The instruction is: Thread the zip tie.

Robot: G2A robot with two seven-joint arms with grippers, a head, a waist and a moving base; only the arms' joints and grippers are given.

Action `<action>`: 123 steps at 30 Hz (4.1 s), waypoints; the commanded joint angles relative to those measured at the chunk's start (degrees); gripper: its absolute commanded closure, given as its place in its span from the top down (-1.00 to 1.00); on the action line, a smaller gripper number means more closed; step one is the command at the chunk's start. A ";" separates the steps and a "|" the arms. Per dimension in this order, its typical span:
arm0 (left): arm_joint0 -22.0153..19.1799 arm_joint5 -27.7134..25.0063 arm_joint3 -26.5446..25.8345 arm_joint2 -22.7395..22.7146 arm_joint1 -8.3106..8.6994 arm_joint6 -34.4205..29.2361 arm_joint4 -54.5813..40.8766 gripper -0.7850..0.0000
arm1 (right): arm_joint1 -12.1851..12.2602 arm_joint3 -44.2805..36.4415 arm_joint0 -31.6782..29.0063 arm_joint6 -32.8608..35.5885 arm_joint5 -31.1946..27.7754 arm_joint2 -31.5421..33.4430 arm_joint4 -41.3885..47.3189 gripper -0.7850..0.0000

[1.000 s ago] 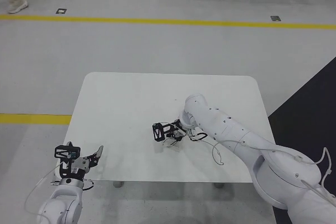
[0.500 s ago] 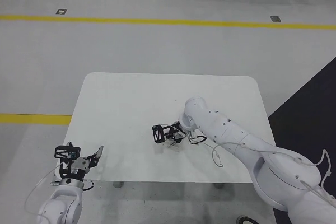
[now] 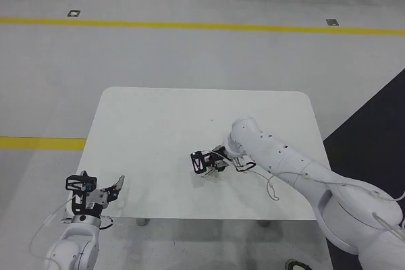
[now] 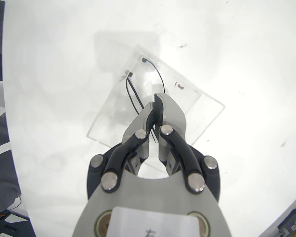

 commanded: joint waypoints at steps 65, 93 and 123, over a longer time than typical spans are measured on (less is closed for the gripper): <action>0.00 0.00 0.00 0.00 0.00 0.00 0.00 1.00 | 11.31 -23.13 -0.21 2.62 0.00 0.02 -12.74 -1.00; 0.00 0.00 0.00 0.00 0.00 0.00 0.00 1.00 | 8.96 -19.65 -1.80 -12.60 0.00 0.02 -32.09 -1.00; 0.00 0.00 0.00 0.00 0.00 0.00 0.00 1.00 | 16.49 -29.79 0.53 -11.42 0.00 0.02 -25.91 -1.00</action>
